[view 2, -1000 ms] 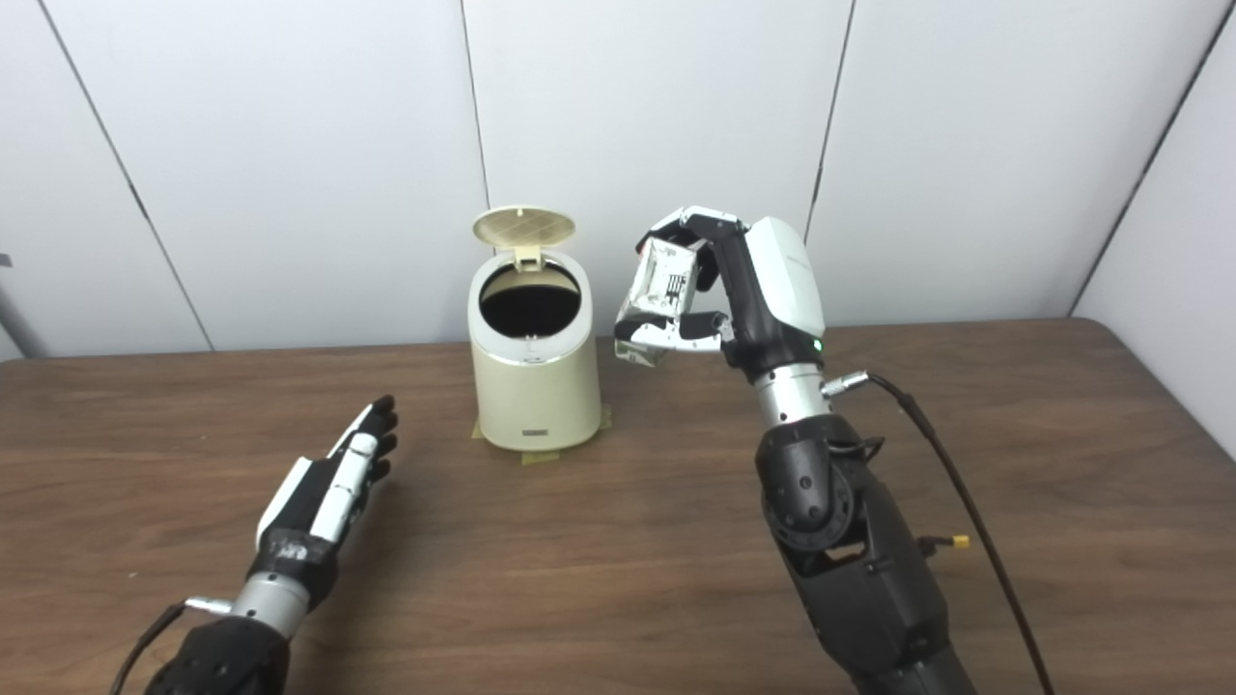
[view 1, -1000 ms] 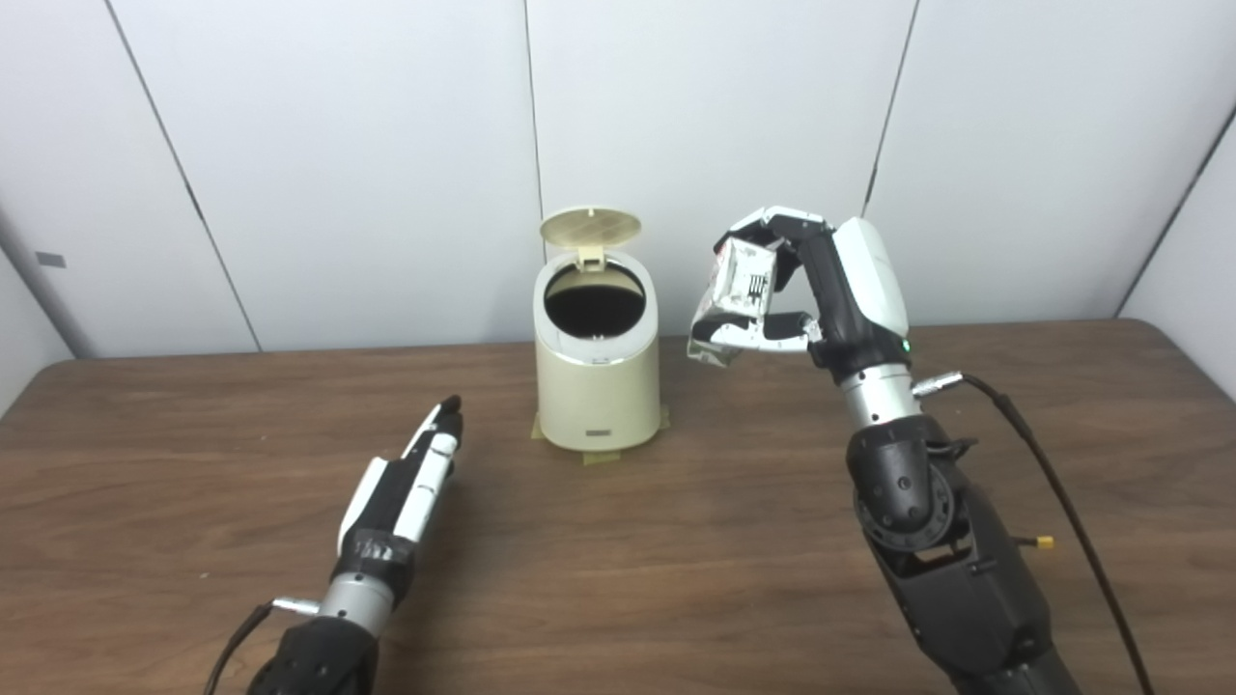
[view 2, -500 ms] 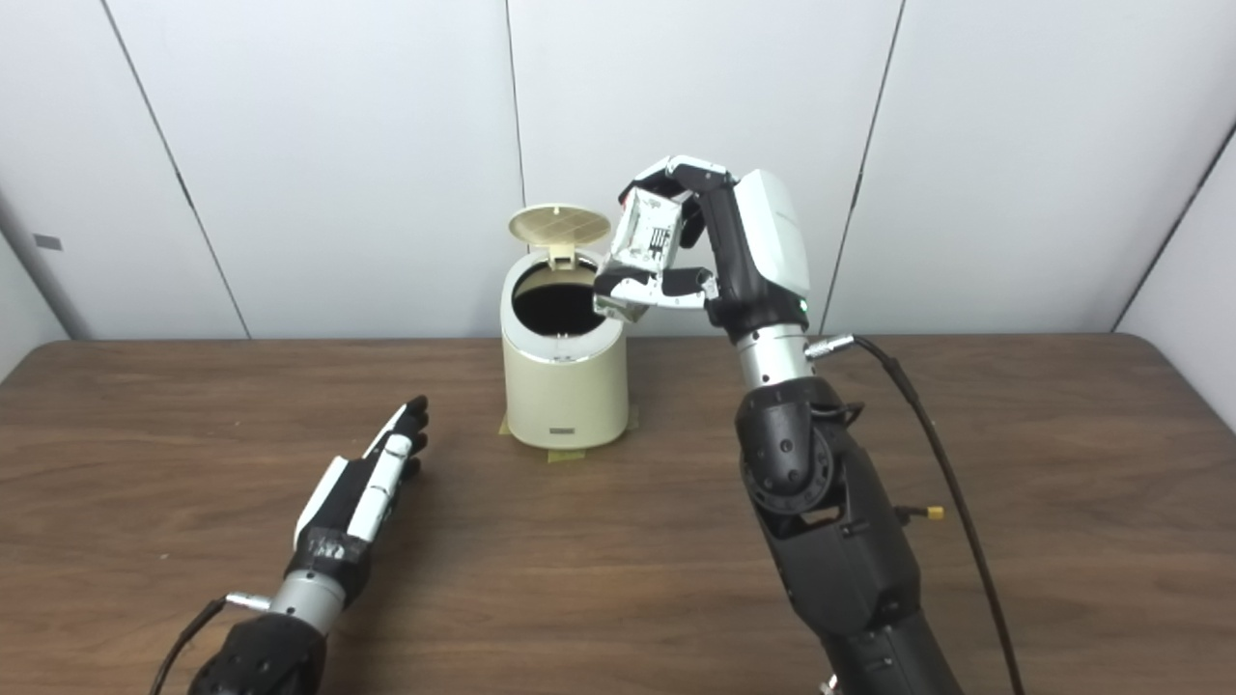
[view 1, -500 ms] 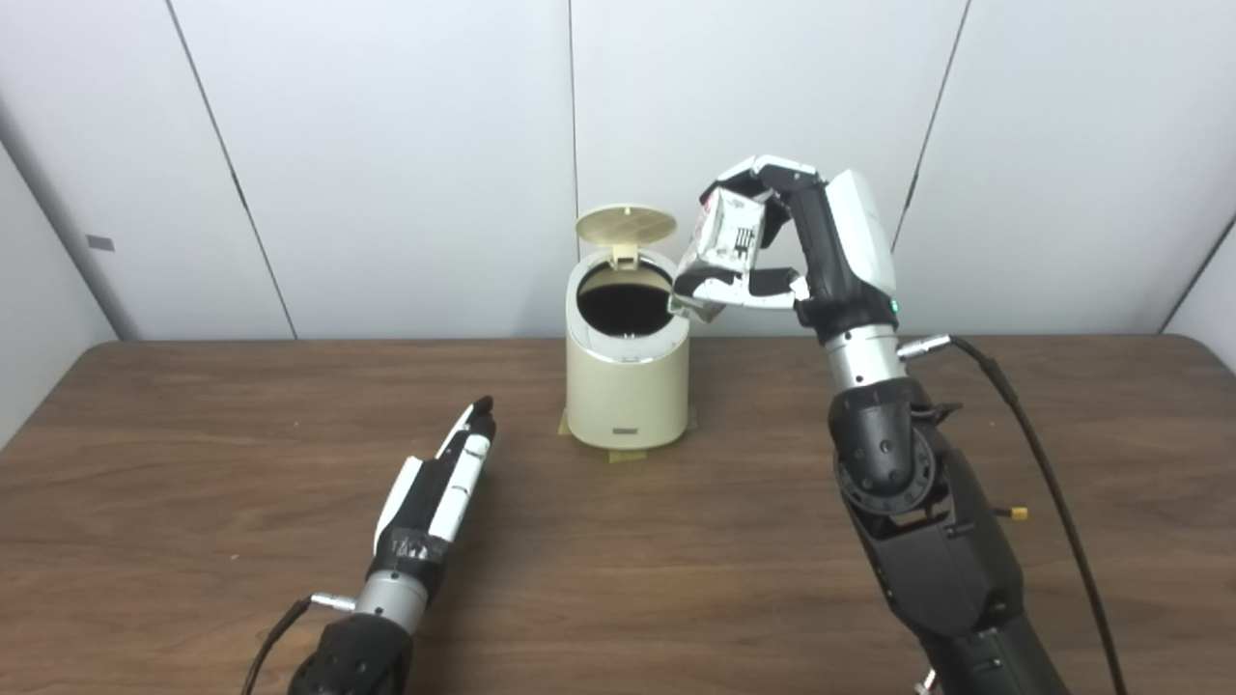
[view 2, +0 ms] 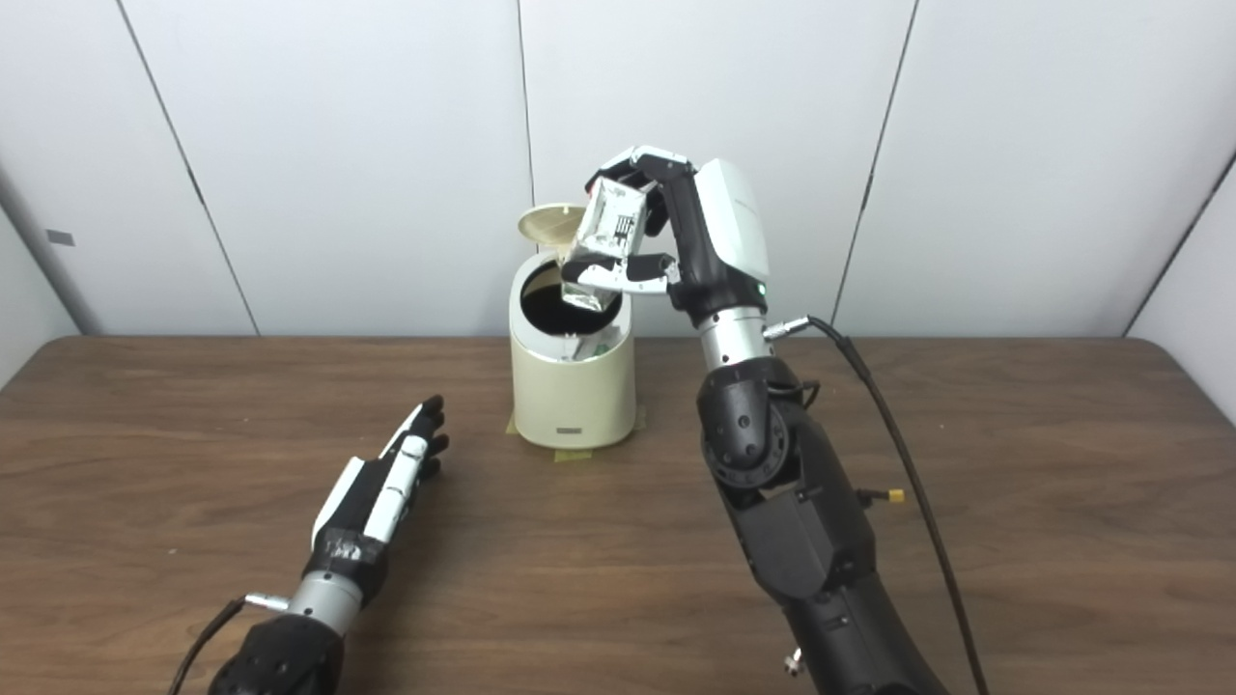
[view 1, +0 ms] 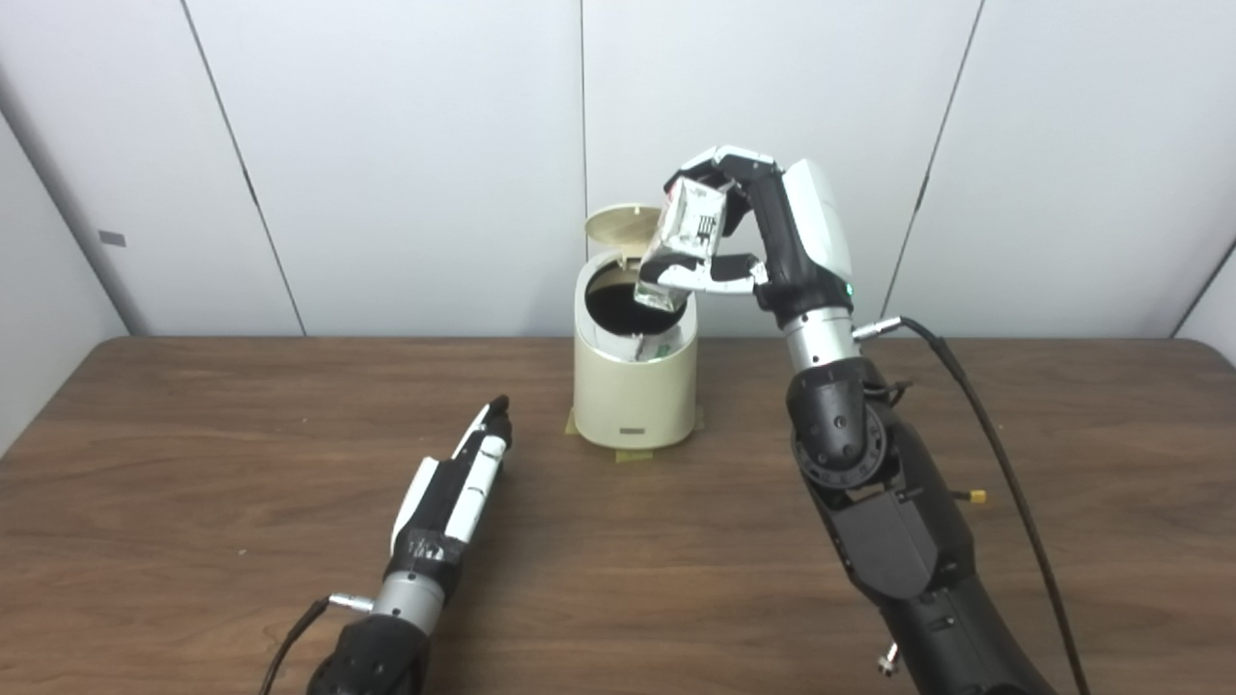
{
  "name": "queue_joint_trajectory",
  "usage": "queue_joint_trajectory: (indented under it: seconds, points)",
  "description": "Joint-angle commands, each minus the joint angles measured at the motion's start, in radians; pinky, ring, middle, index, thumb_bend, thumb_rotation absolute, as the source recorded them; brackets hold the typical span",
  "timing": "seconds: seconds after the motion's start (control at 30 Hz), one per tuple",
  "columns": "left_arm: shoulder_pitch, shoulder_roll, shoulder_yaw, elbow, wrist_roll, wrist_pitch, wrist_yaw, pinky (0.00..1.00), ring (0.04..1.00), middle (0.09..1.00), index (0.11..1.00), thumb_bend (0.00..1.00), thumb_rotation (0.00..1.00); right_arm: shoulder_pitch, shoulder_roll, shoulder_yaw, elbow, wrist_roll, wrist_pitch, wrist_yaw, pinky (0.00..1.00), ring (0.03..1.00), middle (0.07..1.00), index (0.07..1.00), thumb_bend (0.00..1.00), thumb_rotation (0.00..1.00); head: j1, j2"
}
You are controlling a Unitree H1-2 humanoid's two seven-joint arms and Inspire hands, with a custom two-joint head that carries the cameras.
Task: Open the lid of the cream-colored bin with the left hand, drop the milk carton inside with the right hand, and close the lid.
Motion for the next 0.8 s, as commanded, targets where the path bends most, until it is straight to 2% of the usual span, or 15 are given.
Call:
queue_joint_trajectory:
  seconds: [0.0, 0.23, 0.77]
  points:
    - [-0.02, -0.003, 0.0, -0.019, 0.007, -0.032, 0.014, 1.0, 0.971, 0.999, 1.0, 0.54, 0.99, -0.088, 0.009, -0.006, -0.005, 0.01, -0.064, -0.037, 0.32, 0.386, 0.508, 0.506, 0.5, 0.0, 0.001, 0.002]
    - [-0.016, -0.005, -0.001, -0.02, 0.008, -0.037, 0.014, 0.99, 0.978, 0.998, 1.0, 0.54, 1.0, -0.105, 0.023, -0.004, 0.044, 0.012, -0.056, -0.036, 0.34, 0.392, 0.505, 0.499, 0.5, 0.0, 0.004, 0.002]
    - [-0.007, -0.015, 0.0, -0.059, 0.015, -0.007, 0.018, 1.0, 0.998, 1.0, 1.0, 0.54, 1.0, -0.147, 0.046, -0.007, 0.195, 0.022, -0.069, -0.107, 0.37, 0.399, 0.505, 0.483, 0.5, 0.0, 0.022, 0.012]
